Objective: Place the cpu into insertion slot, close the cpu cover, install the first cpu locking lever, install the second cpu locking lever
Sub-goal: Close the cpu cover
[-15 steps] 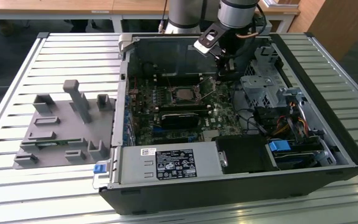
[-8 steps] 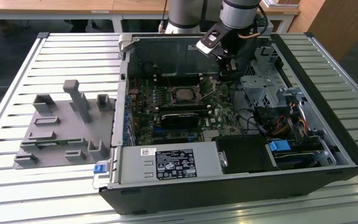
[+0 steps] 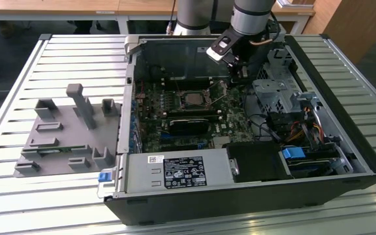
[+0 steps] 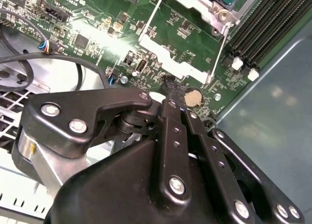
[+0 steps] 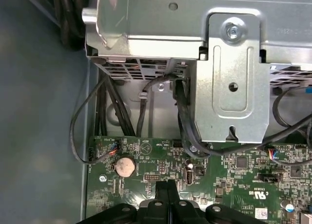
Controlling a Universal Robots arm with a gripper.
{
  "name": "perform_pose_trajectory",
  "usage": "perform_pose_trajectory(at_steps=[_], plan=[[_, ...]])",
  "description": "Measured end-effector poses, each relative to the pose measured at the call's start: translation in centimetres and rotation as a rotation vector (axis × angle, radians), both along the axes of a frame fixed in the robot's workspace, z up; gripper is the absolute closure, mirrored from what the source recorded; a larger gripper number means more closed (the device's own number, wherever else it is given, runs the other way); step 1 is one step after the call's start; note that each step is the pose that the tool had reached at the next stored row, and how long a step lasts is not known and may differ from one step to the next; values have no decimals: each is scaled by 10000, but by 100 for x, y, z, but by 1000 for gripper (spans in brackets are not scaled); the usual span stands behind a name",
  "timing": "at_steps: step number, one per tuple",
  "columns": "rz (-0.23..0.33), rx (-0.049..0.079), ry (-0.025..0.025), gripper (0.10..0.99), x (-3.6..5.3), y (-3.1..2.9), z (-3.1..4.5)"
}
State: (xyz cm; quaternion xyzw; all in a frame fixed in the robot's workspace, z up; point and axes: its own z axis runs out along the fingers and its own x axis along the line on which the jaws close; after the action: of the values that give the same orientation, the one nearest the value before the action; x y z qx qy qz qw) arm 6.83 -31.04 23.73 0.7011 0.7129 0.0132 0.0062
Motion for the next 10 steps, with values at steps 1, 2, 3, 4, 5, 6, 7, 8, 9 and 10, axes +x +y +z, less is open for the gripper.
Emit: perform_pose_trajectory(at_steps=[1, 2, 3, 4, 5, 6, 7, 8, 9, 10], plan=[[0, -1, 1, 980, -1, 0, -4], [1, -1, 1, 980, -6, 0, -4], [2, -2, 1, 980, -13, 0, -5], [2, 0, 1, 980, -19, 0, -7], [1, 1, 1, 980, -25, 0, -8], [1, 0, 1, 980, -32, 0, -9], [1, -1, 1, 980, -37, -1, -8], [0, -2, 2, 980, -42, -2, -8], [1, -1, 1, 980, -47, -3, -9], [1, 0, 1, 980, -53, -5, -9]])
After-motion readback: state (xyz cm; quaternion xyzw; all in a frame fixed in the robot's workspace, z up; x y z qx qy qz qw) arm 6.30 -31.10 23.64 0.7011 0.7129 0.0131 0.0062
